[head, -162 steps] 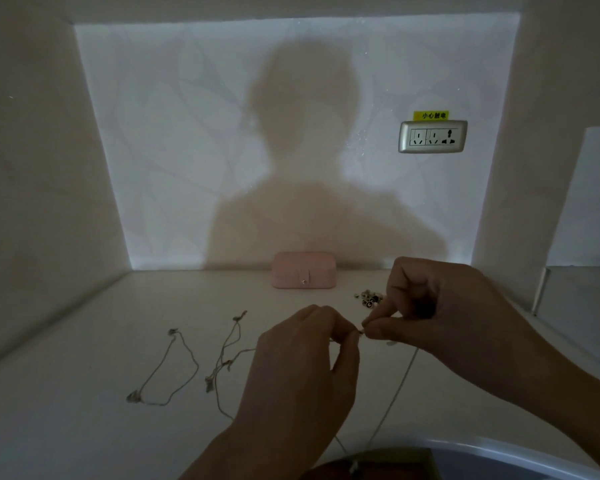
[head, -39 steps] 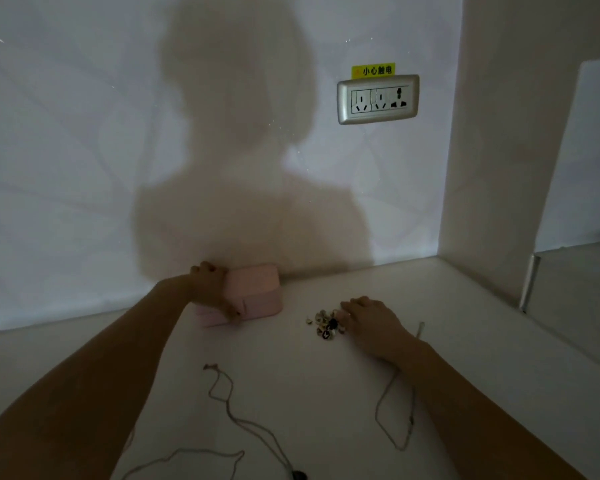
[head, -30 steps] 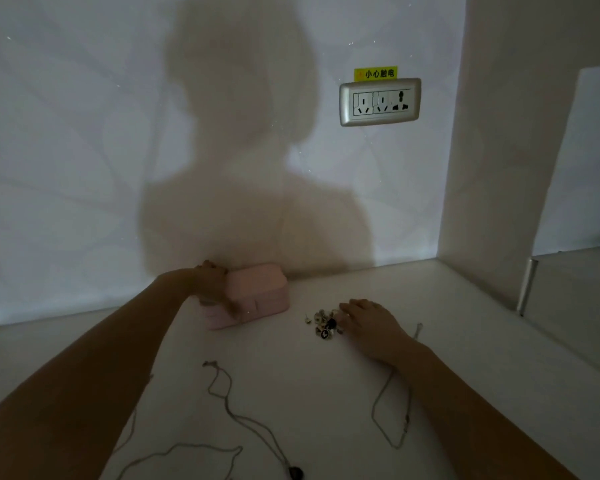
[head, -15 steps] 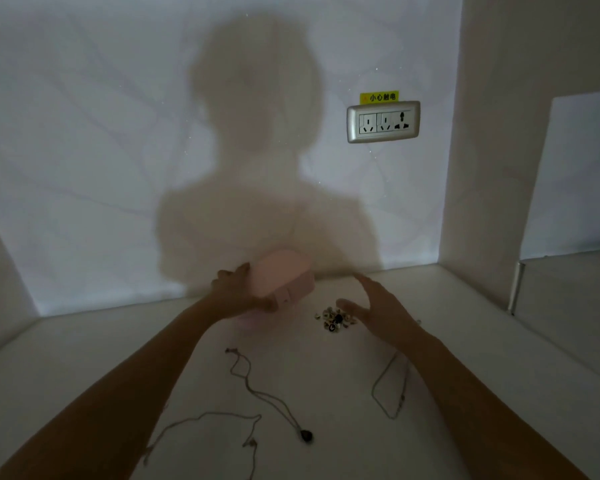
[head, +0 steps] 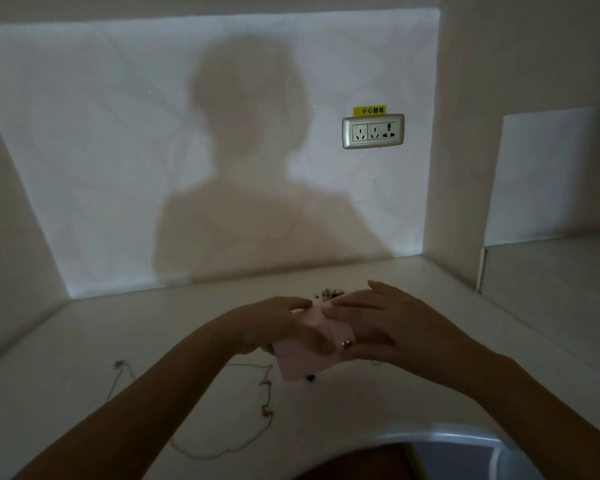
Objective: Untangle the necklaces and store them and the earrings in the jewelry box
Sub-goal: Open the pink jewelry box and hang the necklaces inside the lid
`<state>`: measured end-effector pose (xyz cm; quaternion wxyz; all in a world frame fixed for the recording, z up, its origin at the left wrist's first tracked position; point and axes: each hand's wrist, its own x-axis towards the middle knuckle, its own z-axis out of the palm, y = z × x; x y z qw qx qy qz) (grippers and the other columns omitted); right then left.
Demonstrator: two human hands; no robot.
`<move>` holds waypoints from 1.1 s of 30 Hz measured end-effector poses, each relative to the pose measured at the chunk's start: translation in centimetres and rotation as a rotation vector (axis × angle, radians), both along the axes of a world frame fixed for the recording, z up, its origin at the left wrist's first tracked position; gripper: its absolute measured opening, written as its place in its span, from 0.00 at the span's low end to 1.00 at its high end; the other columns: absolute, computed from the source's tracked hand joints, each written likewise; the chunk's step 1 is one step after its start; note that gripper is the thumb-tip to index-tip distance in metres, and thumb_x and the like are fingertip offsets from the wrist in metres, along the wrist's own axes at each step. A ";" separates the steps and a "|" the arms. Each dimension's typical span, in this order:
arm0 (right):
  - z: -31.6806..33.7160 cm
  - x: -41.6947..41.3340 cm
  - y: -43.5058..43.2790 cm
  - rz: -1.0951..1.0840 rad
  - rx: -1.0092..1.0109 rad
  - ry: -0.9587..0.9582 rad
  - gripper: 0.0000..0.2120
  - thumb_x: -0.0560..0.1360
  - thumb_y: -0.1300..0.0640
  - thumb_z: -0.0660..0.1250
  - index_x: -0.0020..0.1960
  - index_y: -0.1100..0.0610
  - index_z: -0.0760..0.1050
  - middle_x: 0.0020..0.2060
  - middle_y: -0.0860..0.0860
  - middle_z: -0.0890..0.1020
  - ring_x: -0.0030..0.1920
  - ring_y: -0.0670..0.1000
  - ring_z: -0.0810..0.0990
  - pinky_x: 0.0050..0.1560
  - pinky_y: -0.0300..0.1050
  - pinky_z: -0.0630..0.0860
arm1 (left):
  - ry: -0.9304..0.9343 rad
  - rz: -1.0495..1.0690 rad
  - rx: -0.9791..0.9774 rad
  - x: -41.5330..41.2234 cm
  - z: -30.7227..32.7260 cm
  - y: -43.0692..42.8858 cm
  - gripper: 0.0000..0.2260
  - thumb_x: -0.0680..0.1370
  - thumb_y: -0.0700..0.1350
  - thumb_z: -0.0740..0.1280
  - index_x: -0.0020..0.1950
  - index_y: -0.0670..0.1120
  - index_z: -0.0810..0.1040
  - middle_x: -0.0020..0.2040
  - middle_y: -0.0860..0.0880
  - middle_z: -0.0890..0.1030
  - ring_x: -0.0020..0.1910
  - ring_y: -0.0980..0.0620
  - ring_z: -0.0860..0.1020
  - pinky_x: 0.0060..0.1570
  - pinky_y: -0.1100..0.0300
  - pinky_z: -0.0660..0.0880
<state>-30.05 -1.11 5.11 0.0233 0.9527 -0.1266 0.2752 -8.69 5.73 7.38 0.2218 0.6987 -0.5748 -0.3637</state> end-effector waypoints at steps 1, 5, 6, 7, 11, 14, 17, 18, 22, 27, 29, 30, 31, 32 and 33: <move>0.0 -0.7 0.5 0.007 -0.019 -0.021 0.28 0.74 0.32 0.53 0.68 0.43 0.70 0.64 0.43 0.76 0.62 0.40 0.70 0.68 0.43 0.58 | 0.016 -0.023 0.009 -0.6 -0.2 0.3 0.50 0.52 0.57 0.77 0.73 0.52 0.64 0.61 0.49 0.75 0.55 0.49 0.78 0.55 0.49 0.78; -0.9 -3.1 1.5 0.037 -0.063 0.015 0.27 0.73 0.33 0.58 0.69 0.41 0.67 0.64 0.39 0.75 0.60 0.41 0.73 0.60 0.40 0.69 | 0.056 -0.069 0.024 -2.9 -1.2 1.0 0.49 0.52 0.56 0.77 0.72 0.52 0.65 0.61 0.50 0.75 0.55 0.49 0.77 0.57 0.48 0.77; -1.3 -3.4 1.7 0.034 -0.048 0.047 0.29 0.71 0.32 0.58 0.70 0.39 0.64 0.65 0.38 0.74 0.61 0.41 0.73 0.59 0.39 0.70 | 0.048 -0.077 0.034 -3.3 -1.6 1.0 0.50 0.52 0.56 0.78 0.72 0.52 0.65 0.61 0.50 0.75 0.56 0.49 0.77 0.56 0.48 0.77; -1.7 -3.8 1.8 0.031 -0.025 0.058 0.30 0.70 0.32 0.59 0.71 0.38 0.62 0.65 0.37 0.73 0.61 0.41 0.73 0.59 0.38 0.69 | 0.039 -0.083 0.049 -3.7 -1.9 1.0 0.50 0.52 0.56 0.78 0.72 0.52 0.64 0.62 0.49 0.75 0.56 0.48 0.77 0.56 0.47 0.77; -3.3 -5.3 2.3 0.026 -0.032 0.013 0.29 0.72 0.32 0.58 0.71 0.39 0.63 0.65 0.37 0.73 0.60 0.39 0.73 0.57 0.34 0.70 | 0.017 -0.099 0.098 -4.9 -3.1 0.8 0.50 0.52 0.57 0.78 0.72 0.52 0.65 0.63 0.48 0.75 0.57 0.46 0.77 0.55 0.46 0.77; -4.2 -5.9 2.6 0.058 -0.177 -0.075 0.23 0.77 0.39 0.58 0.69 0.47 0.68 0.66 0.42 0.74 0.59 0.43 0.75 0.57 0.37 0.71 | -0.003 -0.144 0.134 -5.2 -2.9 0.7 0.46 0.53 0.58 0.78 0.70 0.53 0.69 0.61 0.49 0.77 0.57 0.46 0.78 0.56 0.45 0.77; -5.1 -5.5 2.6 0.084 -0.439 -0.163 0.17 0.81 0.47 0.57 0.66 0.53 0.70 0.64 0.49 0.76 0.58 0.47 0.79 0.57 0.40 0.73 | 0.014 -0.192 0.172 -5.1 -2.3 0.9 0.40 0.57 0.57 0.77 0.68 0.52 0.71 0.60 0.48 0.78 0.57 0.45 0.78 0.58 0.44 0.76; -5.3 -5.4 2.6 0.086 -0.477 -0.186 0.16 0.81 0.49 0.58 0.66 0.54 0.69 0.64 0.50 0.77 0.57 0.49 0.79 0.57 0.41 0.73 | 0.031 -0.213 0.187 -5.0 -2.2 0.9 0.38 0.59 0.56 0.76 0.67 0.51 0.72 0.61 0.48 0.78 0.58 0.45 0.78 0.59 0.44 0.75; -5.7 -5.0 2.7 0.064 -0.543 -0.228 0.16 0.81 0.52 0.60 0.66 0.56 0.73 0.63 0.53 0.78 0.55 0.52 0.80 0.56 0.44 0.74 | 0.071 -0.271 0.242 -4.7 -1.6 0.8 0.30 0.64 0.53 0.74 0.66 0.51 0.73 0.62 0.48 0.78 0.61 0.46 0.76 0.62 0.43 0.72; -6.6 -4.7 2.5 0.042 -0.563 -0.287 0.17 0.79 0.53 0.63 0.66 0.57 0.72 0.63 0.53 0.78 0.55 0.53 0.81 0.55 0.47 0.76 | 0.095 -0.299 0.295 -4.6 -1.4 0.4 0.32 0.66 0.51 0.74 0.68 0.49 0.71 0.64 0.46 0.76 0.62 0.44 0.75 0.64 0.42 0.70; -7.3 -4.4 2.5 0.031 -0.516 -0.340 0.17 0.78 0.55 0.65 0.66 0.56 0.71 0.63 0.53 0.78 0.55 0.52 0.80 0.55 0.48 0.76 | 0.101 -0.300 0.301 -4.7 -1.5 0.4 0.35 0.65 0.52 0.74 0.70 0.49 0.69 0.64 0.46 0.76 0.63 0.44 0.75 0.64 0.42 0.70; -7.5 -4.2 2.5 0.024 -0.484 -0.372 0.17 0.78 0.56 0.66 0.66 0.56 0.71 0.62 0.52 0.78 0.56 0.51 0.80 0.55 0.47 0.76 | 0.099 -0.301 0.305 -4.7 -1.6 0.4 0.35 0.65 0.52 0.75 0.71 0.48 0.68 0.64 0.46 0.76 0.63 0.45 0.75 0.64 0.43 0.70; -7.7 -4.0 2.6 0.014 -0.454 -0.400 0.17 0.77 0.56 0.66 0.65 0.56 0.71 0.62 0.52 0.79 0.55 0.51 0.80 0.55 0.47 0.76 | 0.101 -0.295 0.307 -4.6 -1.6 0.4 0.36 0.65 0.52 0.75 0.71 0.48 0.67 0.65 0.46 0.76 0.62 0.45 0.75 0.64 0.43 0.70; -7.6 -3.8 2.7 0.000 -0.422 -0.423 0.15 0.78 0.56 0.65 0.64 0.55 0.71 0.60 0.51 0.80 0.54 0.50 0.80 0.54 0.47 0.77 | 0.114 -0.281 0.306 -4.5 -1.8 0.3 0.38 0.64 0.52 0.75 0.72 0.48 0.66 0.65 0.46 0.75 0.62 0.45 0.75 0.64 0.44 0.71; -7.4 -3.6 2.8 -0.015 -0.390 -0.446 0.13 0.78 0.55 0.64 0.62 0.55 0.72 0.58 0.51 0.81 0.53 0.50 0.80 0.52 0.48 0.78 | 0.130 -0.263 0.302 -4.4 -1.9 0.3 0.40 0.63 0.53 0.76 0.72 0.48 0.65 0.65 0.46 0.75 0.62 0.45 0.75 0.63 0.44 0.71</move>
